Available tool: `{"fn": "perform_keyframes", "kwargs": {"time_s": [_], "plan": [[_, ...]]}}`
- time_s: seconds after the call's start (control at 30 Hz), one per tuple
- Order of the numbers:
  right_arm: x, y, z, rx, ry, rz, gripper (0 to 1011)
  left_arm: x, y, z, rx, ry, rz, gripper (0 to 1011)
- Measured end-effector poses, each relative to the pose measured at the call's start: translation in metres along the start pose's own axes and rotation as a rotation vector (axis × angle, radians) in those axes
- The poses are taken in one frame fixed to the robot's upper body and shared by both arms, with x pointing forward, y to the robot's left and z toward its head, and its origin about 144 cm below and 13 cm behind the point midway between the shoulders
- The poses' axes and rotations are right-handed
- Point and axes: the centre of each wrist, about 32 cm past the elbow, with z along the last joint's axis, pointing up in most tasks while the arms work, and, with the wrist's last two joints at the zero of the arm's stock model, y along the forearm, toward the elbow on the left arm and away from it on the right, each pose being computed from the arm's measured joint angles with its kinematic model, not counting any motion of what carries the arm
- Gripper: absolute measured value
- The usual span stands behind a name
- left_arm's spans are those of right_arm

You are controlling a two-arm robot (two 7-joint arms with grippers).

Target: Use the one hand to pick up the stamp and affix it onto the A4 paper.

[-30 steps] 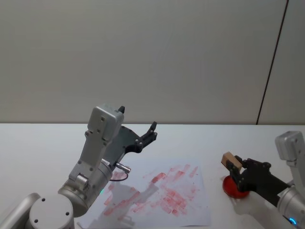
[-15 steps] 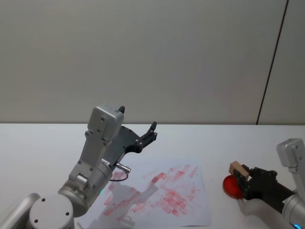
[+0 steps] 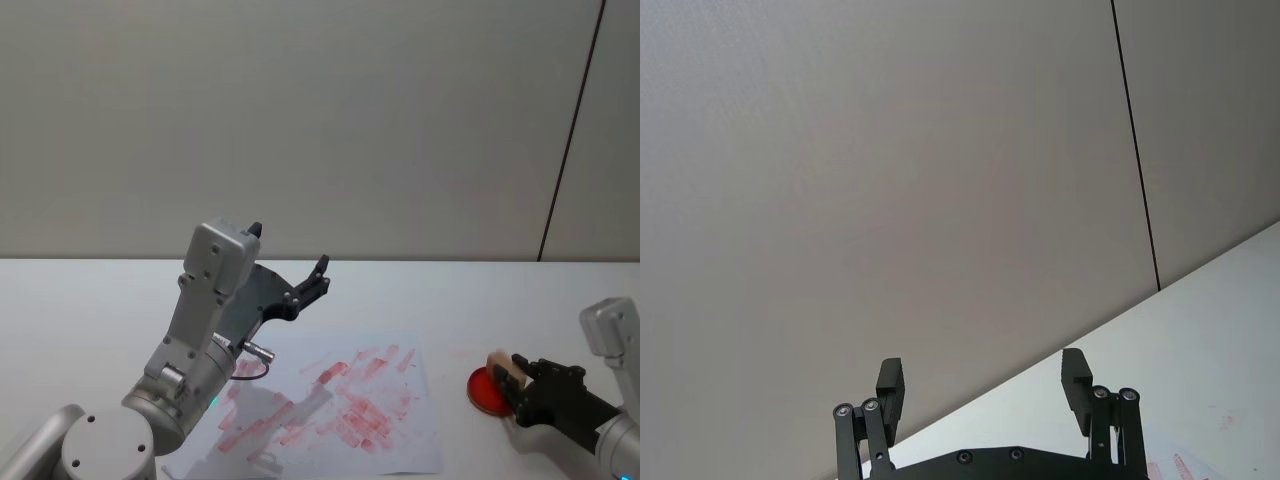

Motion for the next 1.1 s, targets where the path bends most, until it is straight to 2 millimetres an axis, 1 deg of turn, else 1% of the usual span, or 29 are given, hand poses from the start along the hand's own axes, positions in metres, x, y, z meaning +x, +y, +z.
{"fn": "perform_keyframes", "kwargs": {"time_s": [0.03, 0.07, 0.1, 0.13, 0.17, 0.27, 0.4, 0.43, 0.5, 0.53, 0.6, 0.63, 0.7, 0.73, 0.87, 1.1], "plan": [[0.0, 0.0, 0.0, -0.001, 0.0, 0.0, 263, 0.0, 0.0, 0.0, 0.0, 0.0, 0.0, 1003], [0.0, 0.0, 0.0, -0.002, 0.001, 0.0, 320, 0.0, 0.0, 0.0, 0.0, 0.0, 0.0, 1003], [0.0, 0.0, -0.001, -0.003, 0.001, 0.0, 332, 0.0, 0.0, 0.0, 0.0, 0.0, 0.0, 1002], [0.0, 0.0, -0.001, -0.004, 0.001, 0.0, 383, 0.0, 0.0, 0.0, 0.0, 0.0, 0.0, 1002], [0.0, 0.0, -0.001, -0.004, 0.001, 0.0, 383, 0.0, 0.0, 0.0, 0.0, 0.0, 0.0, 1002], [-0.001, -0.001, -0.001, -0.004, 0.002, -0.001, 524, 0.0, 0.0, 0.0, 0.0, 0.0, 0.0, 1002], [-0.002, -0.001, 0.001, 0.005, 0.002, -0.002, 623, 0.0, 0.0, 0.0, 0.0, 0.0, 0.0, 1002], [-0.002, -0.002, 0.002, 0.012, 0.001, -0.003, 669, 0.0, 0.0, 0.0, 0.0, 0.0, 0.0, 1002], [-0.002, -0.003, 0.004, 0.027, -0.001, -0.006, 708, 0.0, 0.0, 0.0, 0.0, 0.0, 0.0, 1002], [-0.002, -0.003, 0.005, 0.033, -0.002, -0.007, 763, 0.0, 0.0, 0.0, 0.0, 0.0, 0.0, 1002], [-0.002, -0.003, 0.007, 0.045, -0.003, -0.011, 801, 0.0, 0.0, 0.0, 0.0, 0.0, 0.0, 1002], [-0.002, -0.004, 0.009, 0.059, -0.005, -0.014, 856, 0.0, 0.0, 0.0, 0.0, 0.0, 0.0, 1003], [-0.003, -0.005, 0.013, 0.078, -0.007, -0.017, 891, 0.0, 0.0, 0.0, 0.0, 0.0, 0.0, 1002], [-0.003, -0.005, 0.014, 0.085, -0.008, -0.019, 937, 0.0, 0.0, 0.0, 0.0, 0.0, 0.0, 1002], [-0.004, -0.008, 0.025, 0.137, -0.01, -0.029, 1001, 0.0, 0.0, 0.0, 0.0, 0.0, 0.0, 1002], [-0.005, -0.011, 0.036, 0.187, -0.011, -0.038, 1001, 0.0, 0.0, 0.0, 0.0, 0.0, 0.0, 1002]]}}
